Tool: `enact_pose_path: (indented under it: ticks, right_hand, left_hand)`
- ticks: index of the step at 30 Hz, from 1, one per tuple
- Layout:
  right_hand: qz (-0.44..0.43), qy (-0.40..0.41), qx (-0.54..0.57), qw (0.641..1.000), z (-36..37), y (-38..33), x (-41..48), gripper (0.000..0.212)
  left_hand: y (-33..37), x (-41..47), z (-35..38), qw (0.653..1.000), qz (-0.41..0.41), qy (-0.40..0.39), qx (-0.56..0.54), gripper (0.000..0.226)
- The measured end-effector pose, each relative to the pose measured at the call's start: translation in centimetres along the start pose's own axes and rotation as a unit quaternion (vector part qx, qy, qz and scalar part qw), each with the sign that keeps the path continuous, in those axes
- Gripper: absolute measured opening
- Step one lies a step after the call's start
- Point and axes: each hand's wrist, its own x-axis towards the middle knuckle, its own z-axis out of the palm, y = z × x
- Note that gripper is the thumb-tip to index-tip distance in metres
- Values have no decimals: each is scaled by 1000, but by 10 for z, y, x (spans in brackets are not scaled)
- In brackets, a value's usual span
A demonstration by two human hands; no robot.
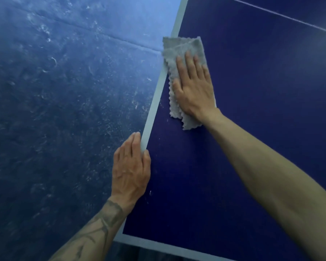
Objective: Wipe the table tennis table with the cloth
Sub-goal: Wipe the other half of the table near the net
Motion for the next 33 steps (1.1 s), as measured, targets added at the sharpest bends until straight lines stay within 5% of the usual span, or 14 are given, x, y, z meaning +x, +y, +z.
enact_pose_path:
  ticks: [7,14,16,21,29,33]
  right_hand:
    - [-228,-30,-57,972,26,-19,-116,64]
    - [-33,0,-13,999,16,-25,-74,67]
    - [-44,4,-14,999,23,-47,-84,67]
    - [-234,-31,-53,970,39,-55,-167,64]
    - [-20,6,-19,1000,26,-45,-132,65]
    - [-113,14,-30,993,49,-92,-169,65]
  left_hand:
    - [-4,-3,3,999,-13,14,-35,52]
    - [-12,-17,-5,996,-39,10,-74,54]
    - [-21,-31,-8,996,-50,6,-78,54]
    - [-33,-55,-5,989,-100,-1,-106,53]
    - [-35,-53,3,986,-120,24,-115,52]
    - [-35,-54,0,987,-100,21,-125,53]
